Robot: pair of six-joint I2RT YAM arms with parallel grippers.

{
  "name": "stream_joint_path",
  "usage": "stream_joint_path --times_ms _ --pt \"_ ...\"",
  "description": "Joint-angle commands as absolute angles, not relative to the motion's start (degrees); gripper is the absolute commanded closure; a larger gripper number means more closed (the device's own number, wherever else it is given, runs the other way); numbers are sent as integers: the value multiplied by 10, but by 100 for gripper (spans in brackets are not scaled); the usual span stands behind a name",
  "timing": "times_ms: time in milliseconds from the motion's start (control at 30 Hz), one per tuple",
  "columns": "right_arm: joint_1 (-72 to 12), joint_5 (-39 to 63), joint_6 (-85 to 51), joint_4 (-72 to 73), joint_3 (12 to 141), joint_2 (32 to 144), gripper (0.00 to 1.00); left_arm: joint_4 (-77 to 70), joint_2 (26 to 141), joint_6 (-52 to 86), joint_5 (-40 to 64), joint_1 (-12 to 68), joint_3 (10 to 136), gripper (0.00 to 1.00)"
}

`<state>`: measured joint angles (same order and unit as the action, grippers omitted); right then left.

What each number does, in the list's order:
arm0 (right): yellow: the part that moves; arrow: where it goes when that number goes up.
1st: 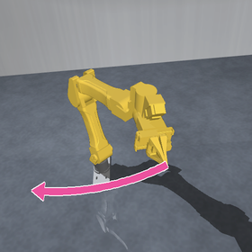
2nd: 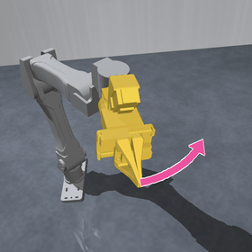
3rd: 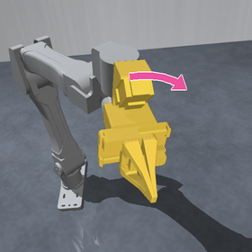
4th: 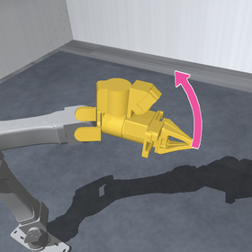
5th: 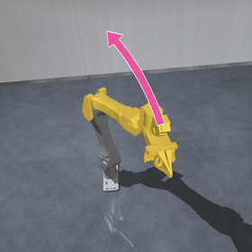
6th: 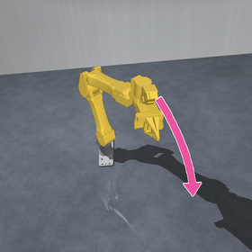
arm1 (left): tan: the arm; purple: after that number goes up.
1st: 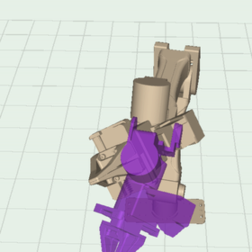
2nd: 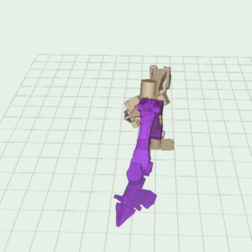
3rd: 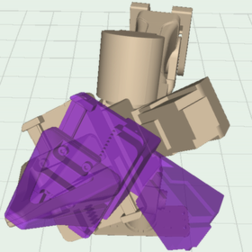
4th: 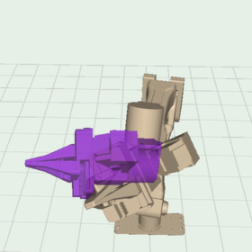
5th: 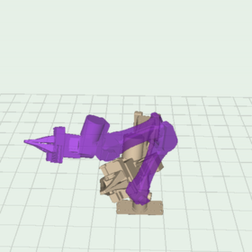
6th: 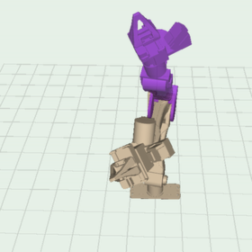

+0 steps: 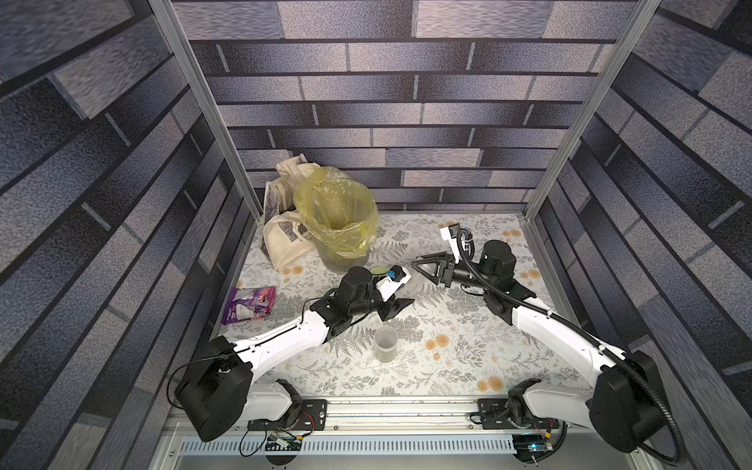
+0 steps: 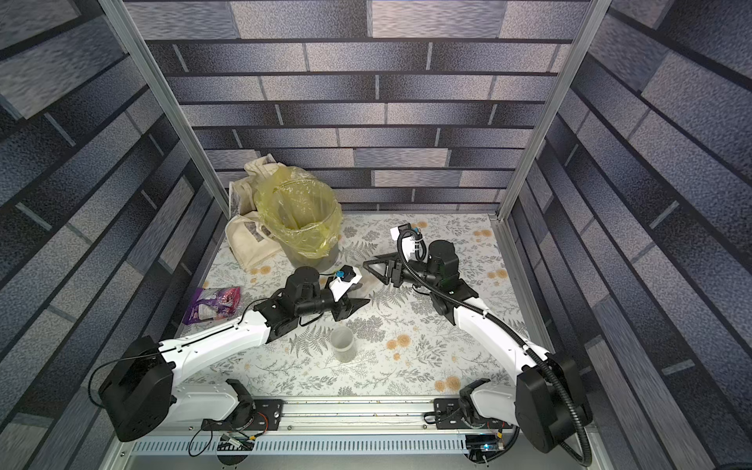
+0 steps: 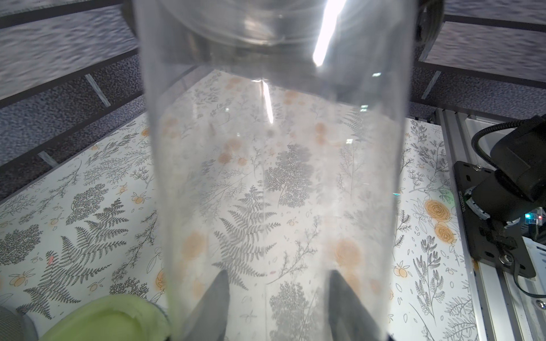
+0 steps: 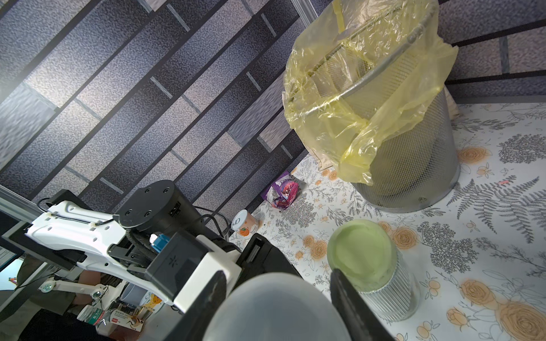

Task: Empty moldy mung beans from jars
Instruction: Open the lid of the jar.

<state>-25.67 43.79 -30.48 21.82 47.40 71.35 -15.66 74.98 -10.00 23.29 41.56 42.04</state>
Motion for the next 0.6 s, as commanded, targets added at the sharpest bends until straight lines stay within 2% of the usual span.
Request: stream_joint_path --times_ms 0,200,567 --pt "-236 416 -278 212 512 701 66 -133 755 -104 239 413 423 51" --pt "-237 330 -232 159 516 673 65 -152 753 -81 153 417 419 51" --pt "-237 289 -311 245 498 680 65 -131 778 -73 11 456 450 52"
